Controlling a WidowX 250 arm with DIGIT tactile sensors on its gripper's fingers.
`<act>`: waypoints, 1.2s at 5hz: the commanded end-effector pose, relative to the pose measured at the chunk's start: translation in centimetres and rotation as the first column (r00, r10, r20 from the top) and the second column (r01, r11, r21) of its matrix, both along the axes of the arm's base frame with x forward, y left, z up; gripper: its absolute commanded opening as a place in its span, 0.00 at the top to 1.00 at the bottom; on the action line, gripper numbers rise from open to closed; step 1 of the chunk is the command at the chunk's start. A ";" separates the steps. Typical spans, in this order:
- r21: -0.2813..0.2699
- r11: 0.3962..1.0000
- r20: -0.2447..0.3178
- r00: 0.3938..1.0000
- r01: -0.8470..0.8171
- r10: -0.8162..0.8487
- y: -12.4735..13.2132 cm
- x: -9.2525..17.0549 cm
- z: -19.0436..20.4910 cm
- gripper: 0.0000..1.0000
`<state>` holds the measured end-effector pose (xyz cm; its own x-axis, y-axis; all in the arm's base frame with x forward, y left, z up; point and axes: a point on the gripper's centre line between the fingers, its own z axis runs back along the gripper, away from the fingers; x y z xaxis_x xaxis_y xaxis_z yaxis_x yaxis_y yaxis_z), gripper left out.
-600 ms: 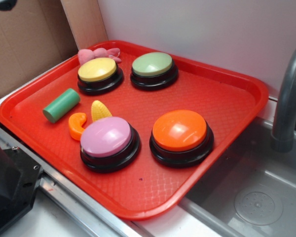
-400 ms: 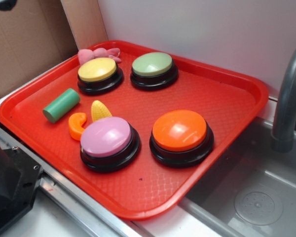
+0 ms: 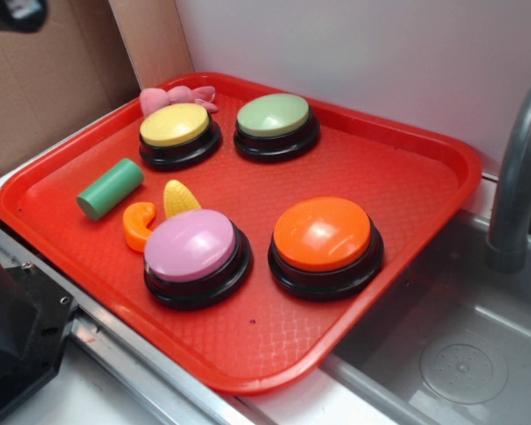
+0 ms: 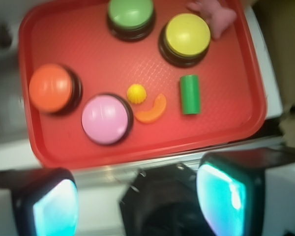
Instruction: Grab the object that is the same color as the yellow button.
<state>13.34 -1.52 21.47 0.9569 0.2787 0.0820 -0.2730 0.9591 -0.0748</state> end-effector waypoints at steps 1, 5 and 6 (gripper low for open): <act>0.006 0.912 0.068 0.910 -0.410 0.408 1.0 3.0 -4.6 0.00; 0.092 0.762 0.017 0.766 -0.641 0.642 1.3 7.1 -15.0 0.00; 0.097 0.768 -0.005 0.772 -0.633 0.636 0.9 7.4 -16.6 0.00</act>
